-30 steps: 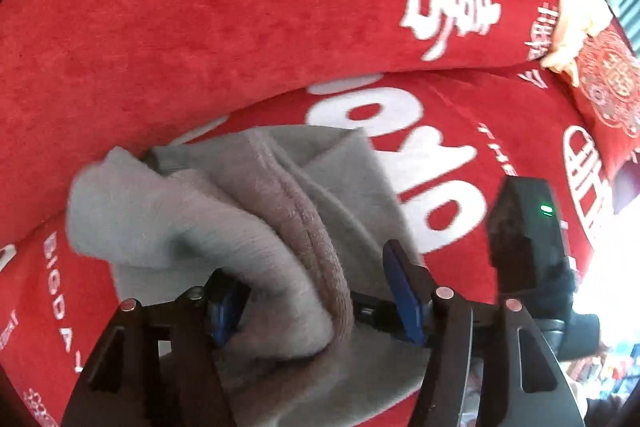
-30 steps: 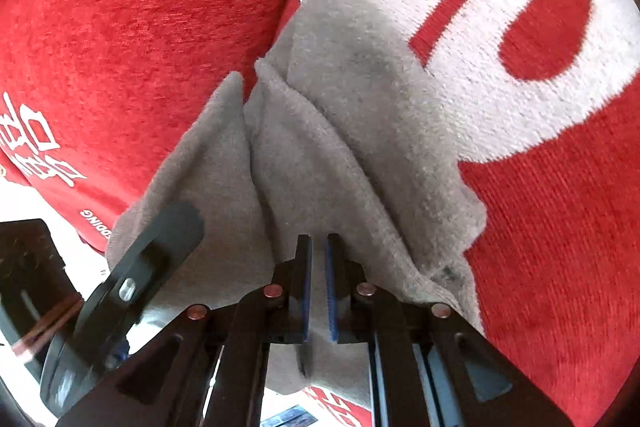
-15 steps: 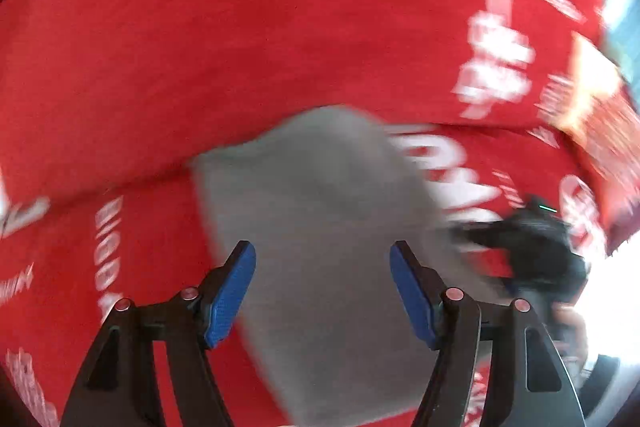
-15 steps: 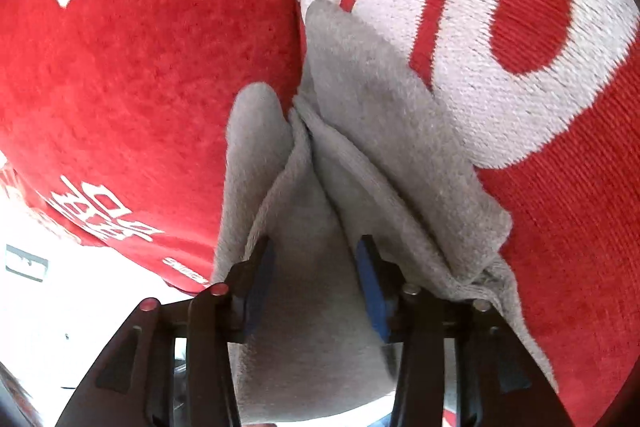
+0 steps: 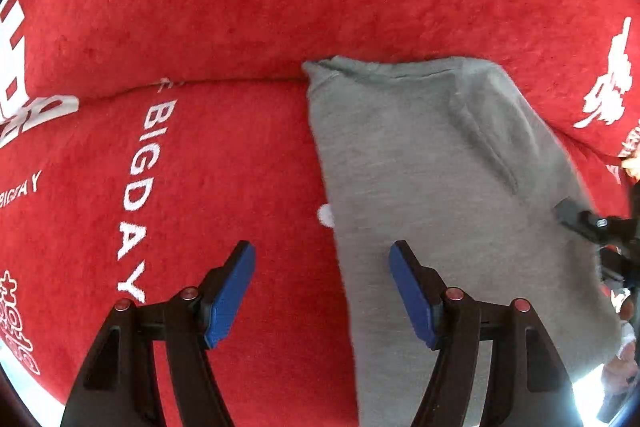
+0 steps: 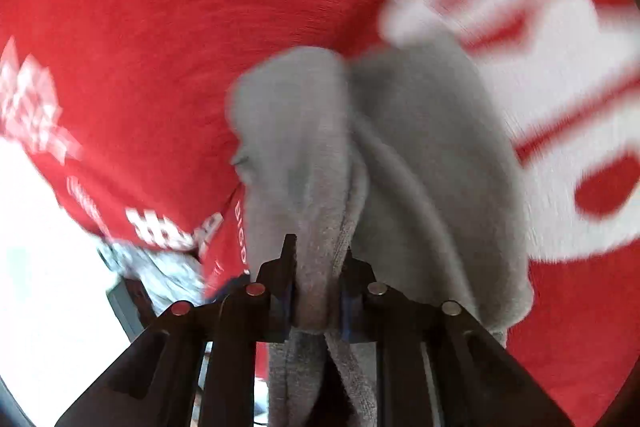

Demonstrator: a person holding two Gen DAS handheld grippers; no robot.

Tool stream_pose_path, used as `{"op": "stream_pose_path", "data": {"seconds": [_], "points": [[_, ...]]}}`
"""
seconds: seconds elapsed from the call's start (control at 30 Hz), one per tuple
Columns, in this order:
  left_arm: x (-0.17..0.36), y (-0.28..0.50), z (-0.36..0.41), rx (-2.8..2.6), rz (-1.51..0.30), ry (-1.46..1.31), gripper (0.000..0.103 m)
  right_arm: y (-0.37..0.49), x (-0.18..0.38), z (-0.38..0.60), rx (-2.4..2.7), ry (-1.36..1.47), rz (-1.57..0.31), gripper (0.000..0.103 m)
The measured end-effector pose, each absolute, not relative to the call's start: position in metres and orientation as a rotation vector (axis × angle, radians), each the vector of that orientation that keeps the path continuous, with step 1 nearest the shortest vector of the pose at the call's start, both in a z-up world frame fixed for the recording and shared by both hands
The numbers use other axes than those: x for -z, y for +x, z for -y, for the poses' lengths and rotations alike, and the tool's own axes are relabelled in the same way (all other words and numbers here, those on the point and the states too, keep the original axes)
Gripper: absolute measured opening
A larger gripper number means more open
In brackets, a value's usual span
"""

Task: Fold small clothes

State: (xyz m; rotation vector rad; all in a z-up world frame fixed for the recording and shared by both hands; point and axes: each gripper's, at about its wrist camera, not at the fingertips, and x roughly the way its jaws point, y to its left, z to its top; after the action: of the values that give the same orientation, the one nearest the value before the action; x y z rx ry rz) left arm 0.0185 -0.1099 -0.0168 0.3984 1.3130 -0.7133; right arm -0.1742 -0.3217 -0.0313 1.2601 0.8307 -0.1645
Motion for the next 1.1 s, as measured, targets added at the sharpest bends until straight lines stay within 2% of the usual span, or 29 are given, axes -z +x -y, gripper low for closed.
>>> {"op": "stream_pose_path", "data": {"seconds": [0.1, 0.27, 0.4, 0.47, 0.5, 0.53, 0.57, 0.6, 0.63, 0.8, 0.87, 0.97, 1.07, 1.1], "points": [[0.012, 0.007, 0.116, 0.757, -1.286, 0.439, 0.071, -0.193, 0.014, 0.317, 0.234, 1.144, -0.836, 0.018], [0.029, -0.001, 0.124, 0.769, -1.320, 0.444, 0.071, -0.228, 0.070, 0.329, 0.368, 1.277, -0.922, 0.015], [0.024, -0.005, 0.123, 0.771, -1.303, 0.463, 0.071, -0.238, 0.065, 0.329, 0.378, 1.289, -0.894, 0.015], [0.021, -0.006, 0.121, 0.766, -1.303, 0.471, 0.071, -0.238, 0.065, 0.330, 0.339, 1.322, -0.886, 0.020], [0.021, -0.006, 0.118, 0.764, -1.304, 0.471, 0.071, -0.236, 0.064, 0.333, 0.327, 1.353, -0.875, 0.026], [0.018, -0.004, 0.118, 0.757, -1.304, 0.469, 0.071, -0.236, 0.067, 0.338, 0.317, 1.379, -0.864, 0.037], [0.017, -0.002, 0.118, 0.748, -1.302, 0.469, 0.071, -0.233, 0.067, 0.343, 0.313, 1.396, -0.854, 0.037], [0.023, 0.003, 0.120, 0.743, -1.301, 0.469, 0.071, -0.227, 0.065, 0.346, 0.320, 1.393, -0.855, 0.037], [0.024, 0.004, 0.122, 0.737, -1.299, 0.472, 0.071, -0.217, 0.059, 0.347, 0.329, 1.369, -0.870, 0.013], [0.013, -0.004, 0.129, 0.772, -1.269, 0.475, 0.071, -0.202, 0.016, 0.337, 0.370, 1.074, -0.958, 0.012], [0.016, -0.012, 0.132, 0.790, -1.267, 0.489, 0.071, -0.212, 0.020, 0.339, 0.440, 1.025, -0.998, 0.012], [0.026, -0.022, 0.137, 0.798, -1.274, 0.499, 0.071, -0.220, 0.053, 0.344, 0.460, 1.070, -1.072, 0.013], [0.025, -0.019, 0.134, 0.788, -1.280, 0.485, 0.072, -0.230, 0.050, 0.352, 0.454, 1.159, -1.006, 0.018], [0.023, -0.016, 0.131, 0.791, -1.290, 0.476, 0.072, -0.234, 0.045, 0.353, 0.467, 1.152, -1.011, 0.024]]}}
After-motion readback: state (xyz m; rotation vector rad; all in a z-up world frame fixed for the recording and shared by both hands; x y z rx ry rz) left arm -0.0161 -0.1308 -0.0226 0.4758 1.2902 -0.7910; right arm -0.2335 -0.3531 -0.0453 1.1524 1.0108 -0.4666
